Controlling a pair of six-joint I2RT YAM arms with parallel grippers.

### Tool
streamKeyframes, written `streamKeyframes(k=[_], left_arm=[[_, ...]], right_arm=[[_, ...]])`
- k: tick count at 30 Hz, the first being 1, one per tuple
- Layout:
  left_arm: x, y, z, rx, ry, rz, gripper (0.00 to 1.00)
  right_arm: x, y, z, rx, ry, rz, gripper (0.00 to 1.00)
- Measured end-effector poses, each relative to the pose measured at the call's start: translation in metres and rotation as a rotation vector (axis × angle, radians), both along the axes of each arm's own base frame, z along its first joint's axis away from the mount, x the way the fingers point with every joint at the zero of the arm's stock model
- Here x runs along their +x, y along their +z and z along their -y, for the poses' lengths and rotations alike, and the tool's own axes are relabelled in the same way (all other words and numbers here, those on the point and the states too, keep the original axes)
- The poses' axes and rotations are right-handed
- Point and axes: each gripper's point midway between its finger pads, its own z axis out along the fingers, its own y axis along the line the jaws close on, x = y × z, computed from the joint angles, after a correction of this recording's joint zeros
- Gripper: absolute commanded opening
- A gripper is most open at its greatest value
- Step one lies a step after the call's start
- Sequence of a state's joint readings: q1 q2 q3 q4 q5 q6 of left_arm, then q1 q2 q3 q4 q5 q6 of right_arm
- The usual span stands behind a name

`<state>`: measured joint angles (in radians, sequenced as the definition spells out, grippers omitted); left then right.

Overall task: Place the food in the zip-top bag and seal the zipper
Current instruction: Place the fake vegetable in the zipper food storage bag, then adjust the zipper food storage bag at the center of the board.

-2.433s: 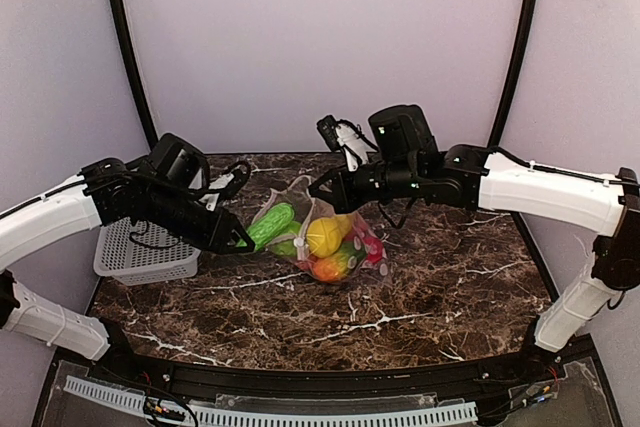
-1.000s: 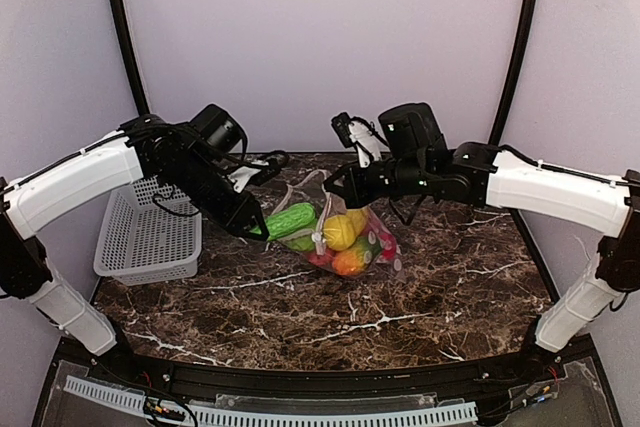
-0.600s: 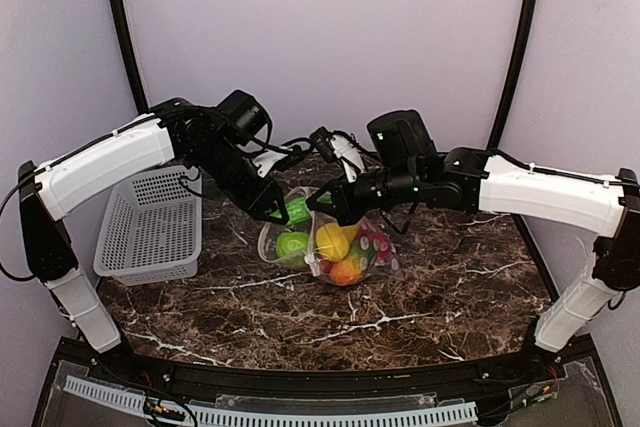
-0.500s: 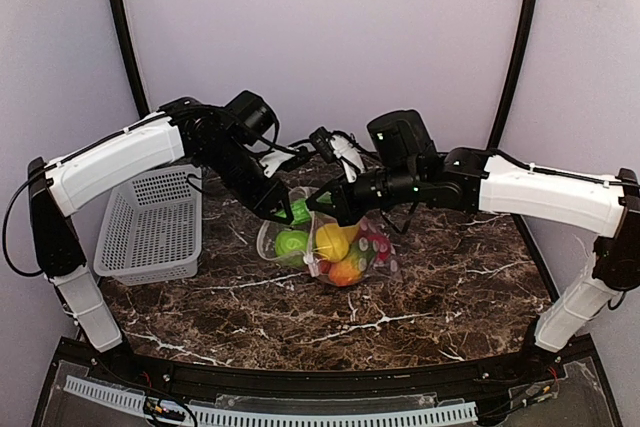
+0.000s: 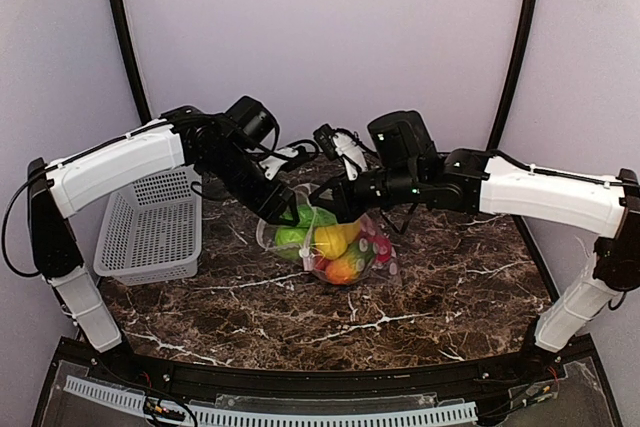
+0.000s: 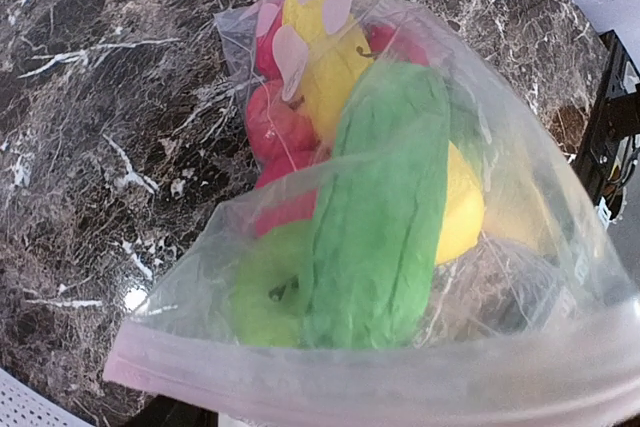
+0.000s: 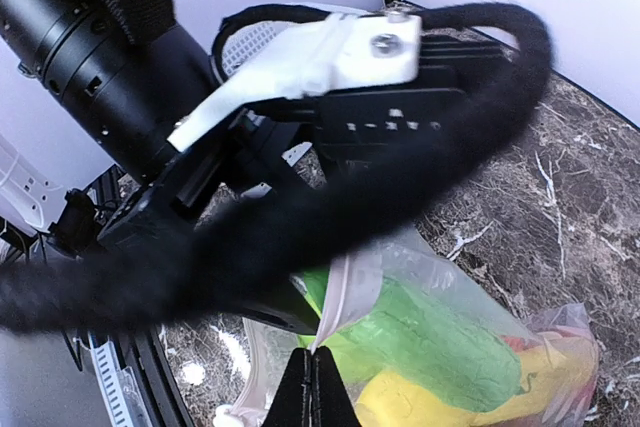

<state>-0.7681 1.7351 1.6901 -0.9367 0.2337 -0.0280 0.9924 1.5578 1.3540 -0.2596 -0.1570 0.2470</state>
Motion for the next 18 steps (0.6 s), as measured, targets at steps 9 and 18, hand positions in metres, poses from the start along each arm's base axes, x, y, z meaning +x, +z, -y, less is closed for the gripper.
streamKeyframes(k=[9,18], left_arm=[[-0.033,0.020,-0.033,-0.135,0.143,0.021,0.81],[-0.051,-0.001,-0.060,-0.335,0.391,-0.060,0.63]], right_arm=[[0.014,0.003,0.013,0.028,-0.074,-0.024,0.00],[0.017,0.007,0.013,0.057,-0.074,-0.037,0.00]])
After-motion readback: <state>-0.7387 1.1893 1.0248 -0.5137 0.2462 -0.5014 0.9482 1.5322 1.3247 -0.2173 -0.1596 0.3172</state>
